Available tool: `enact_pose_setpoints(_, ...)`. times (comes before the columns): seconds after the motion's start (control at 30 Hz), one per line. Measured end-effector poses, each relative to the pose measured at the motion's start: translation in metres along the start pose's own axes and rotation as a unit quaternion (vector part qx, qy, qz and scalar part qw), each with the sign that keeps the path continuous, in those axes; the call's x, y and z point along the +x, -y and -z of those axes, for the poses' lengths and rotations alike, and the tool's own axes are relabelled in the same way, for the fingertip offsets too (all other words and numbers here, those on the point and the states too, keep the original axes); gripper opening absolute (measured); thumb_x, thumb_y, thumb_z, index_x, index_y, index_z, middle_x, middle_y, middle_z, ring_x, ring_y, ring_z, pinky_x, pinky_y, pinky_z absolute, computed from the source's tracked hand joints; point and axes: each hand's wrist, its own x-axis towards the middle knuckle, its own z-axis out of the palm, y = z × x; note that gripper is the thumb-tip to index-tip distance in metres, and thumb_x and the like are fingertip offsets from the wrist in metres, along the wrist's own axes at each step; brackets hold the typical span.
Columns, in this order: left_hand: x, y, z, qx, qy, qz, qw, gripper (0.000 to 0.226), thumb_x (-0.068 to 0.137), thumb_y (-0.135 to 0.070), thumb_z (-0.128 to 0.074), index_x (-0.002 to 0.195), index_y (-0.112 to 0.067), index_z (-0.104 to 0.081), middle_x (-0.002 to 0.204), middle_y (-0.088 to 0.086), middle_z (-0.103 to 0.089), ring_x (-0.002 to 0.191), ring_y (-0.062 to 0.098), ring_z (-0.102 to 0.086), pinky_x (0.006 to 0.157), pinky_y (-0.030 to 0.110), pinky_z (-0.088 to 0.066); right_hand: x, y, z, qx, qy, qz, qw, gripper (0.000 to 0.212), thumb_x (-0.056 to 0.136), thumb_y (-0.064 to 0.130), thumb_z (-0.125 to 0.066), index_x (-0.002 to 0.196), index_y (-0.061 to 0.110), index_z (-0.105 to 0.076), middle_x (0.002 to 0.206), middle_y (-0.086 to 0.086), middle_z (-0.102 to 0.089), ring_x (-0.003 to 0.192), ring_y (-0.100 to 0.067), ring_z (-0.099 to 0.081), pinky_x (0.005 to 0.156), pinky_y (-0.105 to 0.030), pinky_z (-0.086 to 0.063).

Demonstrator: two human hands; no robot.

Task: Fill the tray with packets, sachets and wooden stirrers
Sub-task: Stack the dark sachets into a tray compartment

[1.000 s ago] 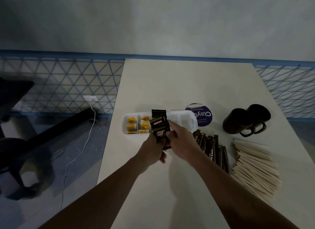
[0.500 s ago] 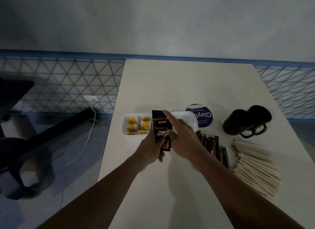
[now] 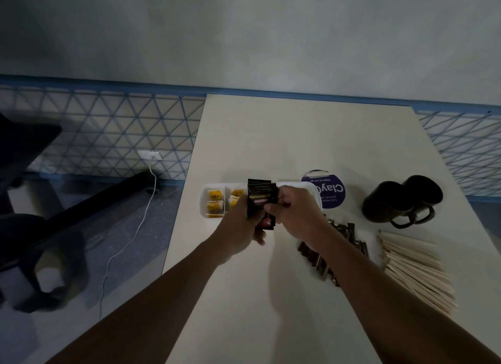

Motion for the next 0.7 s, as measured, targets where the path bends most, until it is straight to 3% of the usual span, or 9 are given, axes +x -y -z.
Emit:
enact_pose_setpoints(0.17, 0.013, -0.005, 0.021, 0.157, -0.082, 0.014, 0.984, 0.032, 0.089, -0.021, -0.068, 0.112, -0.009, -0.049, 0.099, 0.007, -0.063, 0.076, 0.028, -0.066, 0.067, 0.047, -0.059, 0.011, 0.008, 0.003, -0.035, -0.025, 0.003, 0.999, 0.009, 0.085, 0.018, -0.075, 0.085, 0.022, -0.067, 0.076, 0.003, -0.07, 0.073, -0.016, -0.068, 0.063, -0.024, -0.051)
enact_pose_setpoints(0.33, 0.027, -0.01, 0.052, 0.302, -0.13, -0.026, 0.944, 0.054, 0.07, -0.033, -0.084, 0.113, -0.018, -0.055, 0.102, 0.002, -0.062, 0.094, 0.023, -0.059, 0.081, 0.038, -0.051, 0.025, 0.011, 0.004, -0.113, -0.032, -0.006, 0.993, 0.018, 0.085, 0.019, -0.074, 0.074, 0.024, -0.061, 0.07, 0.007, -0.065, 0.07, -0.011, -0.061, 0.052, -0.019, -0.038)
enact_pose_setpoints(0.43, 0.032, -0.011, 0.062, 0.4, -0.096, -0.009, 0.911, 0.076, 0.068, -0.037, -0.085, 0.132, -0.02, -0.048, 0.129, 0.006, -0.049, 0.119, 0.028, -0.043, 0.097, 0.039, -0.041, 0.032, 0.011, 0.001, -0.15, -0.028, -0.009, 0.988, 0.022, 0.085, 0.02, -0.073, 0.07, 0.024, -0.057, 0.071, 0.005, -0.064, 0.067, -0.013, -0.059, 0.049, -0.019, -0.034)
enact_pose_setpoints(0.53, 0.035, -0.009, 0.067, 0.482, -0.04, 0.034, 0.874, 0.104, 0.065, -0.044, -0.085, 0.149, -0.022, -0.028, 0.156, 0.003, -0.024, 0.142, 0.035, -0.02, 0.114, 0.048, -0.028, 0.04, 0.008, -0.005, -0.165, -0.026, -0.01, 0.986, 0.013, 0.083, 0.017, -0.073, 0.076, 0.015, -0.063, 0.073, -0.002, -0.067, 0.07, -0.021, -0.063, 0.052, -0.022, -0.04)
enact_pose_setpoints(0.6, 0.037, -0.006, 0.068, 0.513, -0.01, 0.059, 0.856, 0.112, 0.066, -0.045, -0.084, 0.153, -0.023, -0.017, 0.162, 0.001, -0.009, 0.148, 0.038, -0.004, 0.118, 0.053, -0.017, 0.045, 0.006, -0.009, -0.178, -0.026, -0.007, 0.984, 0.01, 0.082, 0.016, -0.072, 0.076, 0.016, -0.064, 0.073, -0.005, -0.067, 0.072, -0.025, -0.065, 0.059, -0.028, -0.051)
enact_pose_setpoints(0.7, 0.039, -0.002, 0.066, 0.517, 0.014, 0.078, 0.852, 0.114, 0.068, -0.04, -0.084, 0.154, -0.023, -0.012, 0.163, 0.0, -0.004, 0.148, 0.04, 0.003, 0.118, 0.056, -0.012, 0.05, 0.004, -0.015, -0.201, -0.021, 0.005, 0.979, 0.019, 0.081, 0.017, -0.071, 0.07, 0.021, -0.056, 0.077, -0.007, -0.066, 0.076, -0.028, -0.063, 0.066, -0.035, -0.055)
